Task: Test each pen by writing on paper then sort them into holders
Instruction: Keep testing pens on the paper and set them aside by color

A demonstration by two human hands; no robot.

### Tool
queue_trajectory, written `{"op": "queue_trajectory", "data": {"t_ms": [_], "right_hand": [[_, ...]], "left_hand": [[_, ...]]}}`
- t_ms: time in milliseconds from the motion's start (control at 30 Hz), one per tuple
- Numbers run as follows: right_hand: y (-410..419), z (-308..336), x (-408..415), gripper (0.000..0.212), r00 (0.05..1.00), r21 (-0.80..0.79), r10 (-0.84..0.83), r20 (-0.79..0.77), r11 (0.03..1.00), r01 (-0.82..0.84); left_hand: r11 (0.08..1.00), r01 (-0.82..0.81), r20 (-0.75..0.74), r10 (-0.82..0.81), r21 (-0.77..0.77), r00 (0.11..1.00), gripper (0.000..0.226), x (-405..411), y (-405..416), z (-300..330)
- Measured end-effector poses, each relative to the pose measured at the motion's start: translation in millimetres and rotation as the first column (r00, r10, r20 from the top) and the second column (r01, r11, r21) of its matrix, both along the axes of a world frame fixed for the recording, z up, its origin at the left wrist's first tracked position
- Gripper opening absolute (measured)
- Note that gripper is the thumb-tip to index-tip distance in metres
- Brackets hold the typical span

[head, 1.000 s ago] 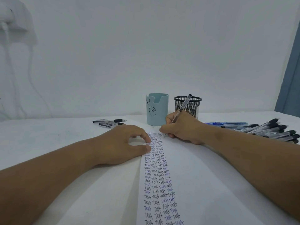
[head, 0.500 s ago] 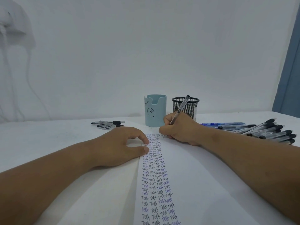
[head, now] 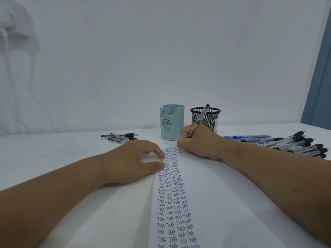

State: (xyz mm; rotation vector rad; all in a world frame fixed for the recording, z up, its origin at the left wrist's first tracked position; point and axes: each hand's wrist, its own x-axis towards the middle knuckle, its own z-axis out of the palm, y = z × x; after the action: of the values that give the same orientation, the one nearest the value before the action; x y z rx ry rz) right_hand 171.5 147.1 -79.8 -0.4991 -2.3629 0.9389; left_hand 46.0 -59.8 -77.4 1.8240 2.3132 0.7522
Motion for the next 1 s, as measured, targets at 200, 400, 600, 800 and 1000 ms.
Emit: {"op": "queue_trajectory", "data": {"t_ms": [200, 400, 600, 800, 1000], "right_hand": [[0, 0, -2, 0.041, 1.000, 0.042, -0.024, -0.015, 0.999, 0.025], [1, 0, 0, 0.038, 1.000, 0.044, -0.016, -0.005, 0.999, 0.016], [-2, 1, 2, 0.040, 0.999, 0.096, -0.028, -0.014, 0.995, 0.030], [-7, 11, 6, 0.053, 0.974, -0.140, 0.005, -0.227, 0.989, -0.037], [-2, 16, 15, 0.019, 0.956, -0.057, 0.005, -0.293, 0.998, -0.022]], "left_hand": [[1.000, -0.003, 0.003, 0.003, 0.004, 1.000, 0.024, 0, 0, 0], [1.000, 0.007, 0.005, -0.007, 0.002, 1.000, 0.024, -1, 0, -1], [1.000, 0.004, 0.012, -0.004, 0.012, 1.000, 0.023, 0, -1, -2], [1.000, 0.015, -0.012, -0.015, -0.009, 1.000, 0.022, 0, -1, 0], [1.000, 0.024, -0.025, -0.025, -0.014, 0.999, 0.023, 0, -3, 0]]}}
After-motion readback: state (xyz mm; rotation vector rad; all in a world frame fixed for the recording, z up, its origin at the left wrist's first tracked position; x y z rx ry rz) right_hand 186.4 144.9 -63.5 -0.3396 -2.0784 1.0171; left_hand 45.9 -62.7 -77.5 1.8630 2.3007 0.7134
